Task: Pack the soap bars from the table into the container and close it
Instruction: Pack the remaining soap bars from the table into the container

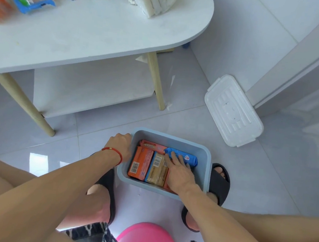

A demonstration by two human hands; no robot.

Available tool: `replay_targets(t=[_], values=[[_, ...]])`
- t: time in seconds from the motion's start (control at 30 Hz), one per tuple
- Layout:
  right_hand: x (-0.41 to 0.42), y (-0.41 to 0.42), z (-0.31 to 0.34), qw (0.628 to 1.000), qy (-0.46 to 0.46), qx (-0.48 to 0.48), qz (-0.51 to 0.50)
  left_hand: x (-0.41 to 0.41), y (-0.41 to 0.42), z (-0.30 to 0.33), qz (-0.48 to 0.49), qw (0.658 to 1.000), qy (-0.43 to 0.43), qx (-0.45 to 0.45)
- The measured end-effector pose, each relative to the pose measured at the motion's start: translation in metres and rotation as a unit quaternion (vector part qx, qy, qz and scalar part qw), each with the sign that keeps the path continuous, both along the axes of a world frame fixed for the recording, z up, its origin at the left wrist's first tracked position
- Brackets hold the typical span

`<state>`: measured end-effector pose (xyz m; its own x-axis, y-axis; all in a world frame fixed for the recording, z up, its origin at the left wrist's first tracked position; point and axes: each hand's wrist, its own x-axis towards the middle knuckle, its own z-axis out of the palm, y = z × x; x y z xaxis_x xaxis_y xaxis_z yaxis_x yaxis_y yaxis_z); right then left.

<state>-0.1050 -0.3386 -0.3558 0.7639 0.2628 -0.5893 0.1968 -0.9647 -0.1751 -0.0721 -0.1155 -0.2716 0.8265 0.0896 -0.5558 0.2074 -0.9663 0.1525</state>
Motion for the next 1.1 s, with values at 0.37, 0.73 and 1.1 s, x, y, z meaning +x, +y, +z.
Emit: replay_targets(t=[0.37,0.73,1.1], values=[[-0.006,0.031,0.004,0.998,0.004,0.05,0.044,-0.002,0.0,0.007,0.05,0.998,0.041,-0.009],[0.068,0.055,0.13,0.958,0.027,0.283,-0.03,-0.002,0.014,0.06,0.042,0.996,0.068,0.03],[0.171,0.186,0.296,0.832,-0.264,0.489,-0.013,0.093,0.117,0.243,0.147,0.88,-0.437,-0.111]])
